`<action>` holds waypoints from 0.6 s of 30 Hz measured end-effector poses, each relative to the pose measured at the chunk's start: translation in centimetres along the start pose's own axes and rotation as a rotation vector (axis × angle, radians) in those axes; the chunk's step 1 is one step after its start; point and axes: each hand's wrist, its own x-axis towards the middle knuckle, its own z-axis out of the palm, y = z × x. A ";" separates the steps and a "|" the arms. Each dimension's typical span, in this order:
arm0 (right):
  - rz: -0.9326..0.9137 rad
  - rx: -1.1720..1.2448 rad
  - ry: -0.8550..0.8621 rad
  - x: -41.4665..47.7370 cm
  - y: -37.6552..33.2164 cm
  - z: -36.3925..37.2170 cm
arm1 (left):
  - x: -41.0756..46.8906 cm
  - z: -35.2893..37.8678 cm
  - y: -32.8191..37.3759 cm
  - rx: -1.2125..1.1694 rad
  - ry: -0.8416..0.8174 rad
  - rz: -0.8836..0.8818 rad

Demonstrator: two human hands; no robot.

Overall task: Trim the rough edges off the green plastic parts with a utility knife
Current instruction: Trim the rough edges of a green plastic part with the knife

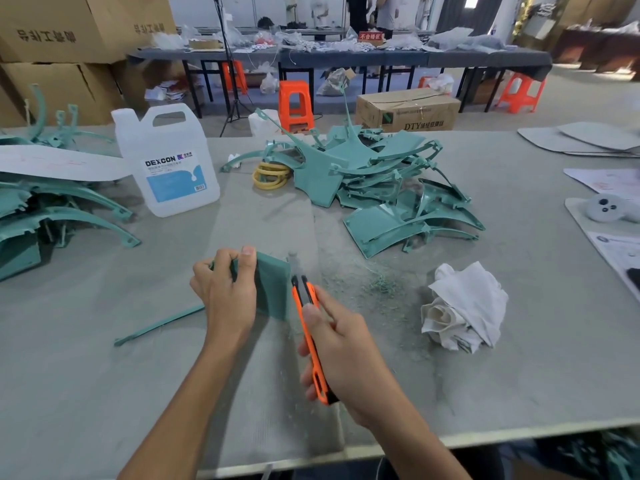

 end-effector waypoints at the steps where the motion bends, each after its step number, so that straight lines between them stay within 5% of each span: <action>1: -0.019 0.063 -0.025 -0.1 -0.7 -0.1 | 0.0 0.0 -0.1 -0.004 0.001 -0.001; 5: -0.012 0.173 0.032 -0.2 0.3 -0.1 | -0.1 -0.1 0.0 -0.027 0.006 -0.007; 8: 0.086 -0.037 0.096 0.3 2.9 0.3 | 0.0 0.0 0.1 -0.012 0.010 0.003; 11: 0.089 -0.282 0.048 1.2 4.3 -0.3 | 0.0 -0.2 0.2 -0.010 -0.009 -0.002; 18: 0.201 -0.376 -0.172 3.9 2.1 -5.7 | -0.1 -1.0 0.8 -0.030 -0.017 0.019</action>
